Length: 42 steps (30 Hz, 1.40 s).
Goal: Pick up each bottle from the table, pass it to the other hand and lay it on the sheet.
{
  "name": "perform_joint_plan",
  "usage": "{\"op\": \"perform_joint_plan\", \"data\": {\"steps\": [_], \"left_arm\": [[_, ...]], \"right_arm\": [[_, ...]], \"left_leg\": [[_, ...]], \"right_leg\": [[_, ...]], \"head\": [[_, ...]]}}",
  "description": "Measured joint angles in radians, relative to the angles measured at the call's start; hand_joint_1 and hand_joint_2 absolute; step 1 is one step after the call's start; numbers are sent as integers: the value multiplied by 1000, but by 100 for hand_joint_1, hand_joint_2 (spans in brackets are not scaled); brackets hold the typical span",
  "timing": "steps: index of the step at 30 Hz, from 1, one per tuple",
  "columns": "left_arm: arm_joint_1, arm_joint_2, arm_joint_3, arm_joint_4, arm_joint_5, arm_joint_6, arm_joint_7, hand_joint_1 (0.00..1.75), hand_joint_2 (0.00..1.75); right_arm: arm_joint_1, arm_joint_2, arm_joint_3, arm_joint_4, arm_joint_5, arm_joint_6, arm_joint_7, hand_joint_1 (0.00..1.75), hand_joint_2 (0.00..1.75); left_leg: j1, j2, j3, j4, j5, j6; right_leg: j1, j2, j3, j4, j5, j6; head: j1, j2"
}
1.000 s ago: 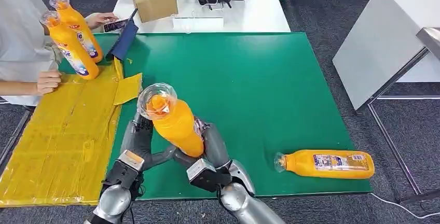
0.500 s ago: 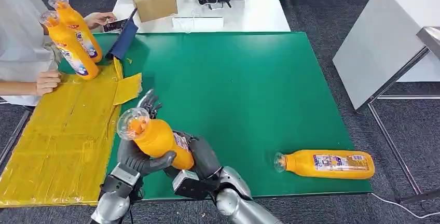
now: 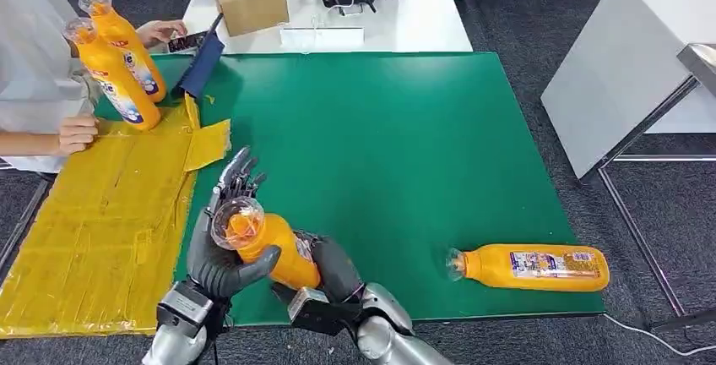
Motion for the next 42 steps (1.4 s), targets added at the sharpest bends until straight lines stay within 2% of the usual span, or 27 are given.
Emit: {"op": "perform_joint_plan", "data": {"steps": [1,3,8,12,18,27,28,42], "left_arm": [[0,1,-3,0,-2,0,1,0,175],[-1,2,-5,0,-17,1,5,0,175],[-3,0,-9,7,-63,27,48,0,175],[-6,-7,-11,16,-65,31,52,0,175],[-5,-18,-13,22,-69,51,71,0,175],[-10,-43,-21,27,-73,52,87,0,175],[-10,-43,-21,27,-73,52,89,175,175],[-5,-48,-27,29,-41,49,76,175,175]], "right_arm": [[0,0,-1,2,2,-1,0,175,175],[3,0,-3,2,11,-16,-1,175,175],[33,-9,-9,-38,86,-152,0,175,175],[52,-22,-14,-79,108,-180,11,175,175],[78,-37,-28,-167,148,-285,8,175,175],[112,-61,-55,-306,166,-306,29,175,175],[113,-61,-57,-309,166,-306,30,175,175],[115,-58,-65,-316,165,-296,29,175,175]], "left_leg": [[0,0,0,0,0,0],[0,0,0,0,0,0],[0,0,0,0,0,0],[0,0,0,0,0,0],[0,0,0,0,0,0],[0,-1,0,0,0,0],[0,-1,0,0,0,0],[0,-1,0,0,0,0]], "right_leg": [[0,0,0,0,0,0],[0,0,0,0,0,0],[0,0,0,0,0,0],[0,0,0,0,0,0],[0,0,0,0,0,0],[0,0,1,0,0,0],[0,0,1,0,0,0],[0,0,1,0,0,0]], "head": [[0,0],[0,0],[0,0],[0,0],[0,0],[0,0],[0,0],[0,0]]}}
